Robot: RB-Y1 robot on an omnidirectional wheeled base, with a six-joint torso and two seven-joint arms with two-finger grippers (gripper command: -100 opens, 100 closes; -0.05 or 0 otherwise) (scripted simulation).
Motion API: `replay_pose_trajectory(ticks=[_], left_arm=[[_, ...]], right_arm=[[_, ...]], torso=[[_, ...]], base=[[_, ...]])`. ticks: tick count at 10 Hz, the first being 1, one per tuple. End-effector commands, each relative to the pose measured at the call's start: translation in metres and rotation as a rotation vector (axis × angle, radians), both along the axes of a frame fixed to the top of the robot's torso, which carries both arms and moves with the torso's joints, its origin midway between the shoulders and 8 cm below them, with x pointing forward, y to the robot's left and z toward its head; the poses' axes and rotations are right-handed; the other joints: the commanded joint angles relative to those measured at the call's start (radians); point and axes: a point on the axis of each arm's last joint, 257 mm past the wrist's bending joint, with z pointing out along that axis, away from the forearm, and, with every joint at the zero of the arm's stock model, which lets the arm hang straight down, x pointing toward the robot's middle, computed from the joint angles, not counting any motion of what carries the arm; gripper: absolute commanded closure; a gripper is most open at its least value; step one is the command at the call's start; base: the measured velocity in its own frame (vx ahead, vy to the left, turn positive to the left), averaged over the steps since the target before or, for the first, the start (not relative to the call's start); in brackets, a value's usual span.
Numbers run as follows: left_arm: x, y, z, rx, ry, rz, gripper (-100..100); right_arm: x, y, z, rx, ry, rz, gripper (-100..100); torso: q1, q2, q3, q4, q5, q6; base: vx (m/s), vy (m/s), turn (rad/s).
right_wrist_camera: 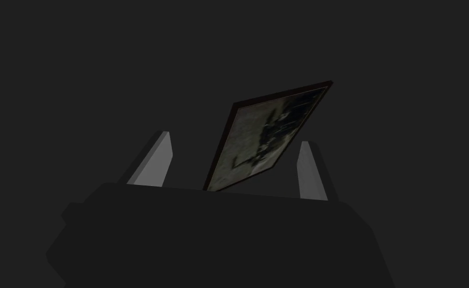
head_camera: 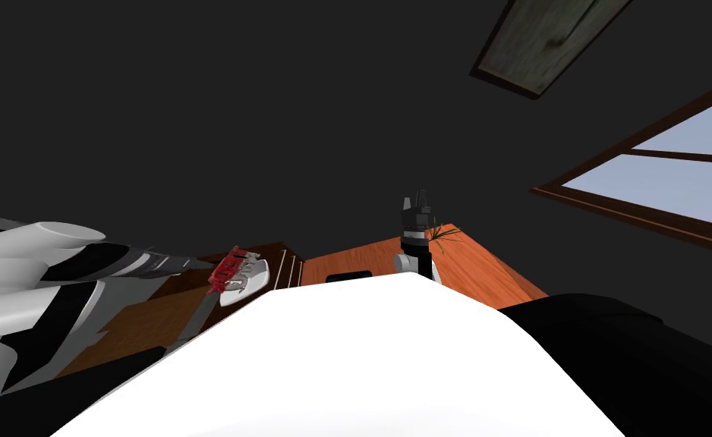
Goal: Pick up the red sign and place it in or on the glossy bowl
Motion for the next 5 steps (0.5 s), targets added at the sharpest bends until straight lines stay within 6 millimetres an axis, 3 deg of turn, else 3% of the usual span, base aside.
replay_pose_trajectory(ticks=[1,5], left_arm=[[0.0,0.0,0.0,0.0,0.0,0.0,0],[-0.0001,0.0,0.0,0.0,0.0,0.0,0]], right_arm=[[0.0,0.0,0.0,0.0,0.0,0.0,0],[0.0,0.0,0.0,0.0,0.0,0.0,0]], torso=[[0.0,0.0,0.0,0.0,0.0,0.0],[0.0,-0.002,-0.001,-0.001,0.0,0.0]], base=[[0.0,0.0,0.0],[0.0,0.0,0.0]])
